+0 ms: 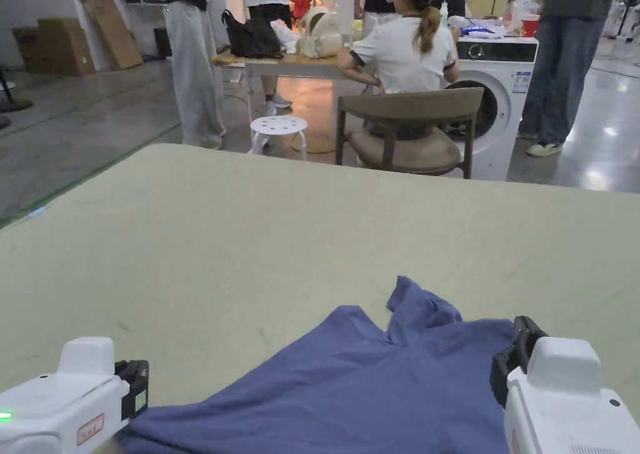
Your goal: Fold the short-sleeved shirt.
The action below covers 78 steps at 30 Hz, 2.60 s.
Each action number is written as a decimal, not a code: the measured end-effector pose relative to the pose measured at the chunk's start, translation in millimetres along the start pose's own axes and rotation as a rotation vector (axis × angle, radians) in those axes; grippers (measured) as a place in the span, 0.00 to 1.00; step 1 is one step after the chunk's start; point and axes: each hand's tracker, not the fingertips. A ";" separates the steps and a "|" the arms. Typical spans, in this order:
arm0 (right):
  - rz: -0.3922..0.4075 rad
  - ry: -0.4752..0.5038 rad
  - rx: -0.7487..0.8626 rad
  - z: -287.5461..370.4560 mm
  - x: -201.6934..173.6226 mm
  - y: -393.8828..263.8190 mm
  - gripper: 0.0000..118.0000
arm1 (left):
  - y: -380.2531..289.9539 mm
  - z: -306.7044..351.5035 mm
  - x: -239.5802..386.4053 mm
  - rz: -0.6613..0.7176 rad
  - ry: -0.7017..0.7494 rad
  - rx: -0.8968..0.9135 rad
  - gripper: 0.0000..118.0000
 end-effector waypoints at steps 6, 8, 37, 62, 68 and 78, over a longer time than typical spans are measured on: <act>-0.003 0.021 -0.058 -8.4 -6.1 -11.1 0.00 | -9.0 -36.6 -23.7 0.069 -0.009 -0.192 0.60; 0.007 0.026 -0.070 -9.7 -7.8 -14.2 0.00 | -10.7 -50.5 -25.0 0.080 0.002 -0.220 0.60; 0.226 0.236 -0.848 -318.6 61.4 -66.4 0.65 | -30.8 -55.7 0.3 0.023 0.056 -0.197 0.00; 0.188 0.158 -0.210 -169.2 104.7 131.1 0.05 | 82.5 -14.2 34.2 -0.026 0.024 0.128 0.00; 0.104 0.044 -0.076 -138.9 139.4 222.4 0.05 | 198.0 -2.1 52.9 -0.069 -0.013 0.264 0.00; 0.082 -0.084 0.017 -140.0 166.5 317.2 0.05 | 371.4 11.1 96.0 -0.148 -0.017 0.412 0.00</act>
